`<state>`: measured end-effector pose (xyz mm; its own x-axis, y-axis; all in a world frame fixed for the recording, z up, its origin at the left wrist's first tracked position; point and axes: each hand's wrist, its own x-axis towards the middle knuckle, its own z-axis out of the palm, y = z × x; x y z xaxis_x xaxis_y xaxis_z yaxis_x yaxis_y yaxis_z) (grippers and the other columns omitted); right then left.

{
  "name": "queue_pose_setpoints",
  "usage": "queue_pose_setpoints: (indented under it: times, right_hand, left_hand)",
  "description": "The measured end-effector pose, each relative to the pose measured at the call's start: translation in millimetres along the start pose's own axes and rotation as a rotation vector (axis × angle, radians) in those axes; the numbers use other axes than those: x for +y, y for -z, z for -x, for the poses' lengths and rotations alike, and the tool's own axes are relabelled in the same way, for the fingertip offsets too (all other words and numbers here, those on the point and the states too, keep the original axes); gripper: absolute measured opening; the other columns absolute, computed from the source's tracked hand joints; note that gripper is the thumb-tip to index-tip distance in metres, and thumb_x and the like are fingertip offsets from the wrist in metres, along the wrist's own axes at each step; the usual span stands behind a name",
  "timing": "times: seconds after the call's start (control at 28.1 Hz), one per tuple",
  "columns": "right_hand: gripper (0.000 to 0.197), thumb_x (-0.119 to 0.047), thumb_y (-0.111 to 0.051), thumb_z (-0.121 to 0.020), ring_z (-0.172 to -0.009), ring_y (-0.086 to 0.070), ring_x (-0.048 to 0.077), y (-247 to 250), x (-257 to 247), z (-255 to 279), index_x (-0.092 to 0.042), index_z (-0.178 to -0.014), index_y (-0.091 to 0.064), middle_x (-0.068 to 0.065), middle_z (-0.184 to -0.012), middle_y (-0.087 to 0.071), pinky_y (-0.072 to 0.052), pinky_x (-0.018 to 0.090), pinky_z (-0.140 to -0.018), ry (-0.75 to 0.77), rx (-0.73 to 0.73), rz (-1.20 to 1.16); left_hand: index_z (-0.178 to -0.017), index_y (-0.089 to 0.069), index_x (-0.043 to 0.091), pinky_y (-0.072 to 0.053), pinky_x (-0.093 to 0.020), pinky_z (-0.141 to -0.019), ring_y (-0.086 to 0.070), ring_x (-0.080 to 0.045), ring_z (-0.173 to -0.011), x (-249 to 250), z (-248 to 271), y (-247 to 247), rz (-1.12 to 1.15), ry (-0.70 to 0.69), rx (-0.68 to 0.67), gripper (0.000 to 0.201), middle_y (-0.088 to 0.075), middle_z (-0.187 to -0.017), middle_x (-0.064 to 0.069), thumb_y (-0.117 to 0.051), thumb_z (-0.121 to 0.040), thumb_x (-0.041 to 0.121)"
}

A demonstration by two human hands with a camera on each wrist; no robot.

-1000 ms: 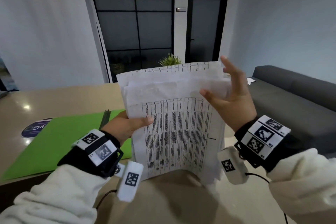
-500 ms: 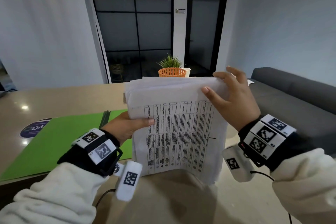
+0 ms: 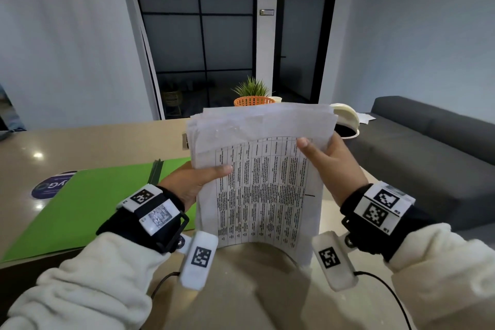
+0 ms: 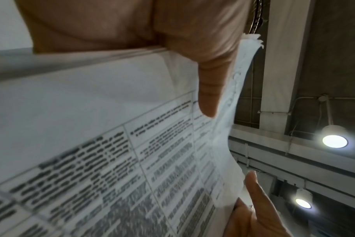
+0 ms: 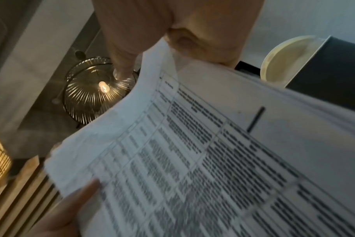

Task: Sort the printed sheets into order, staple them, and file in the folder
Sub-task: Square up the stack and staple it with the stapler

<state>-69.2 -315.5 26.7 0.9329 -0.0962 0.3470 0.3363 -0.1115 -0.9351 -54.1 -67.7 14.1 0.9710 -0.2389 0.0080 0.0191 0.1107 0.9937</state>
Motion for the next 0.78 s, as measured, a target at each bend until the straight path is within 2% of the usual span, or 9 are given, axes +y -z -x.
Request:
queue_pose_setpoints:
  times: [0.07,0.18,0.29,0.43,0.5,0.53,0.61,0.68,0.78]
  right_hand:
    - [0.062,-0.046,-0.066,-0.074,-0.097,-0.069,0.014,3,-4,-3,-0.014,-0.125,-0.051,0.002,-0.11,-0.069,-0.055,0.037,-0.084,0.004,0.011,-0.047]
    - [0.06,-0.04,-0.067,-0.072,-0.097,-0.068,0.014,0,-3,-3,-0.015,-0.124,-0.051,0.001,-0.109,-0.069,-0.054,0.034,-0.082,-0.017,0.009,-0.072]
    - [0.033,-0.015,-0.065,-0.086,-0.095,-0.068,0.013,-8,-1,0,-0.017,-0.116,-0.053,0.0,-0.104,-0.069,-0.055,0.03,-0.082,0.007,0.019,-0.006]
    - [0.021,-0.007,-0.059,-0.09,-0.088,-0.069,0.008,2,-4,-5,-0.023,-0.105,-0.056,-0.005,-0.099,-0.07,-0.057,0.025,-0.079,0.021,-0.055,0.027]
    - [0.022,-0.017,-0.065,-0.086,-0.089,-0.07,0.012,12,4,-7,-0.021,-0.107,-0.058,-0.002,-0.1,-0.071,-0.056,0.034,-0.084,-0.071,-0.118,0.101]
    - [0.024,-0.022,-0.067,-0.084,-0.091,-0.07,0.018,17,12,-7,-0.019,-0.106,-0.059,0.002,-0.101,-0.072,-0.056,0.041,-0.086,-0.144,-0.128,0.127]
    - [0.023,-0.028,-0.069,-0.081,-0.094,-0.068,0.026,22,30,-4,-0.02,-0.101,-0.062,0.01,-0.104,-0.071,-0.055,0.047,-0.087,-0.271,-0.128,0.127]
    - [0.02,-0.025,-0.069,-0.081,-0.094,-0.067,0.024,21,44,2,-0.02,-0.099,-0.062,0.012,-0.107,-0.068,-0.057,0.042,-0.083,-0.341,-0.148,0.07]
    - [0.019,-0.014,-0.063,-0.085,-0.085,-0.066,0.02,19,57,7,-0.012,-0.104,-0.06,0.011,-0.1,-0.067,-0.059,0.031,-0.069,-0.418,-0.116,-0.155]
  left_hand:
    - [-0.099,-0.069,0.02,-0.04,-0.046,-0.103,-0.064,-0.02,-0.107,3,-1,3,0.004,-0.039,0.024,0.077,-0.071,-0.108,-0.003,-0.092,-0.027,0.039]
    - [-0.084,-0.075,0.02,-0.044,-0.044,-0.099,-0.068,-0.017,-0.094,4,3,-3,0.001,-0.061,0.06,0.046,-0.075,-0.093,0.001,-0.083,-0.039,0.029]
    - [-0.085,-0.068,0.019,-0.045,-0.044,-0.099,-0.064,-0.023,-0.097,0,2,-10,-0.111,-0.072,0.166,0.044,-0.071,-0.097,-0.004,-0.088,-0.051,0.038]
    - [-0.09,-0.058,0.016,-0.046,-0.045,-0.098,-0.061,-0.024,-0.092,6,-1,-10,-0.055,-0.184,0.282,0.007,-0.063,-0.098,-0.011,-0.063,-0.086,0.018]
    - [-0.096,-0.059,0.012,-0.053,-0.038,-0.087,-0.066,-0.02,-0.081,14,2,-4,0.043,-0.206,0.32,0.016,-0.068,-0.087,-0.004,-0.064,-0.083,0.02]
    - [-0.101,-0.062,0.013,-0.055,-0.036,-0.081,-0.069,-0.017,-0.078,16,2,1,0.094,-0.209,0.334,0.031,-0.072,-0.082,0.001,-0.068,-0.076,0.029]
    - [-0.095,-0.067,0.018,-0.054,-0.039,-0.08,-0.07,-0.021,-0.086,20,2,14,0.161,-0.172,0.384,0.048,-0.074,-0.085,0.0,-0.076,-0.058,0.046]
    - [-0.103,-0.067,0.015,-0.054,-0.046,-0.082,-0.069,-0.026,-0.092,17,0,21,0.243,-0.119,0.384,0.055,-0.072,-0.099,-0.008,-0.077,-0.058,0.046]
    - [-0.122,-0.056,0.009,-0.058,-0.04,-0.073,-0.068,-0.024,-0.089,9,-3,20,0.327,-0.052,0.38,0.052,-0.069,-0.101,-0.01,-0.065,-0.079,0.037]
